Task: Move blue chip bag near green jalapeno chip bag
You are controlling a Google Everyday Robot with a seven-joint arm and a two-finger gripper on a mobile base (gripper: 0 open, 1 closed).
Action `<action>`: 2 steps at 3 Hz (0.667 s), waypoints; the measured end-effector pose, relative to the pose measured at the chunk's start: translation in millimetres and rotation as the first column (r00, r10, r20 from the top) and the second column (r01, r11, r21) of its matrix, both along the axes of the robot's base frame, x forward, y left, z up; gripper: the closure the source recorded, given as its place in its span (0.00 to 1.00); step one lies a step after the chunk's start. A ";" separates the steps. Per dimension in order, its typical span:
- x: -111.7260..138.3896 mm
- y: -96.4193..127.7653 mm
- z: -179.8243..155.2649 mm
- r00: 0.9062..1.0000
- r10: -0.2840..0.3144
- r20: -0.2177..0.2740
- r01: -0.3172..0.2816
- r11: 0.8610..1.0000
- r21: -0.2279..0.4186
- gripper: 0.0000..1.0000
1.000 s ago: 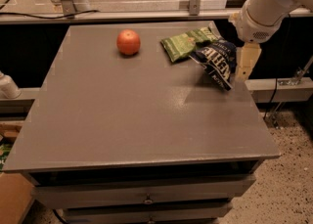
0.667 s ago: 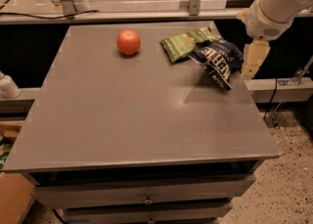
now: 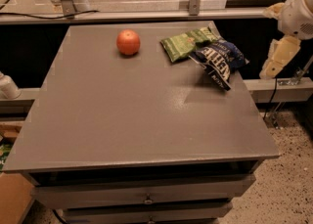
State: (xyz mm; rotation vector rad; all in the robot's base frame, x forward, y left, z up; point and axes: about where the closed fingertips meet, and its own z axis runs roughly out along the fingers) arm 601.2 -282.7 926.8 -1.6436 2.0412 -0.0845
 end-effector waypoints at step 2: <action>-22.3 -6.0 11.0 1.000 -0.019 0.005 0.018 0.988 0.154 0.00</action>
Offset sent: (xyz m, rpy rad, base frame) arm -0.0179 -0.0077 0.0087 0.1145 -0.0062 -0.0172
